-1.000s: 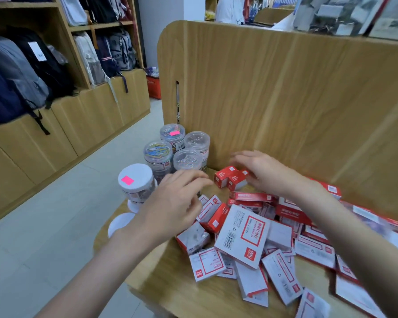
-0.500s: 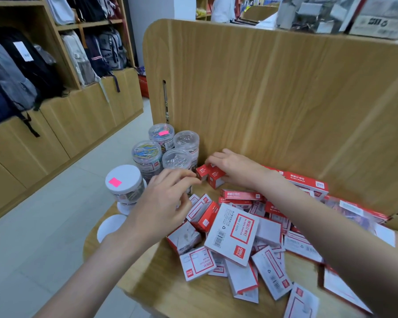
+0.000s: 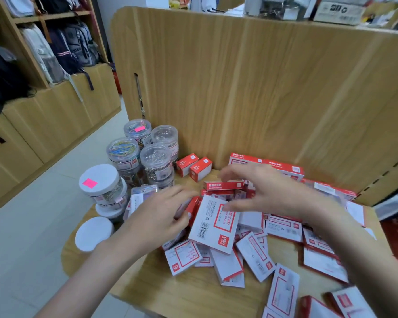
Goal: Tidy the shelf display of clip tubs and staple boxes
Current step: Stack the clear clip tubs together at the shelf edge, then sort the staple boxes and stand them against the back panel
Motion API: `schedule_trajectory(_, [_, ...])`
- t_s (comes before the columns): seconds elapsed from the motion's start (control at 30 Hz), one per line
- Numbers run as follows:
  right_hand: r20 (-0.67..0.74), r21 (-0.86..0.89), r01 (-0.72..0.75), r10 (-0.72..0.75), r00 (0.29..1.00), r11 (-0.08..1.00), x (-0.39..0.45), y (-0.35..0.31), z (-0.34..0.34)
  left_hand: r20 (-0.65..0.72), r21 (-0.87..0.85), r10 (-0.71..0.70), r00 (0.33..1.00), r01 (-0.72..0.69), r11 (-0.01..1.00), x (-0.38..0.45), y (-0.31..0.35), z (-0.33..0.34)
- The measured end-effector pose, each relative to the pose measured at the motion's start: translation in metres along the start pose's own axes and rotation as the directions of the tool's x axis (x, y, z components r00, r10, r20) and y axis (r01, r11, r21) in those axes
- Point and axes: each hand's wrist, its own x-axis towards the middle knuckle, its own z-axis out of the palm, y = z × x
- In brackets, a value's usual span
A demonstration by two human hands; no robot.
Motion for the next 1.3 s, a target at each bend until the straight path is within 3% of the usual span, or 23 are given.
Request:
schedule_trajectory(0.07, [0.022,-0.128,0.007,-0.004,1.0,0.992,-0.018,-0.01,0.024,0.046,0.027,0.011,0.999,-0.012,1.0,0.0,-0.005,0.005])
schedule_trajectory(0.17, [-0.081,-0.308,-0.02,-0.006,0.997,0.951,-0.03,-0.012,0.059,0.071,0.023,-0.005,0.997,0.003,1.0,0.002,-0.008,0.01])
schedule_trajectory(0.33, [-0.239,-0.297,-0.03,-0.044,0.97,0.955,-0.03,-0.01,0.07,0.039,0.011,0.028,0.999,-0.028,1.0,0.002,-0.01,0.009])
schedule_trajectory(0.53, [-0.325,-0.096,0.014,-0.045,0.945,0.995,-0.067,-0.005,0.04,-0.061,0.029,0.079,0.995,-0.077,0.997,-0.01,0.006,0.006])
schedule_trajectory(0.6, [-0.319,-0.067,-0.008,-0.014,0.948,0.998,-0.088,0.003,0.031,-0.039,0.04,0.11,0.993,-0.108,0.993,-0.017,0.014,0.007])
schedule_trajectory(0.8, [-0.2,-0.111,-0.256,0.231,0.952,0.96,-0.123,0.031,0.053,0.107,0.36,0.11,0.988,-0.141,0.922,-0.041,0.013,0.018])
schedule_trajectory(0.93, [-0.1,-0.201,-0.324,0.31,0.946,0.924,-0.124,0.039,0.061,0.127,0.39,0.12,0.985,-0.161,0.907,-0.045,0.013,0.029])
schedule_trajectory(1.07, [-0.292,-0.289,-0.125,0.037,0.956,0.949,-0.116,0.019,0.066,0.119,0.31,0.066,0.991,-0.1,0.946,-0.049,0.012,0.031])
schedule_trajectory(1.2, [-0.189,-0.329,0.095,-0.164,0.968,0.939,-0.082,-0.004,0.094,0.055,0.207,0.016,0.998,-0.027,0.978,-0.054,0.019,0.025])
schedule_trajectory(1.3, [-0.123,-0.252,0.088,-0.122,0.985,0.964,-0.066,-0.007,0.098,-0.034,0.121,-0.032,0.999,0.036,0.992,-0.053,0.025,0.016])
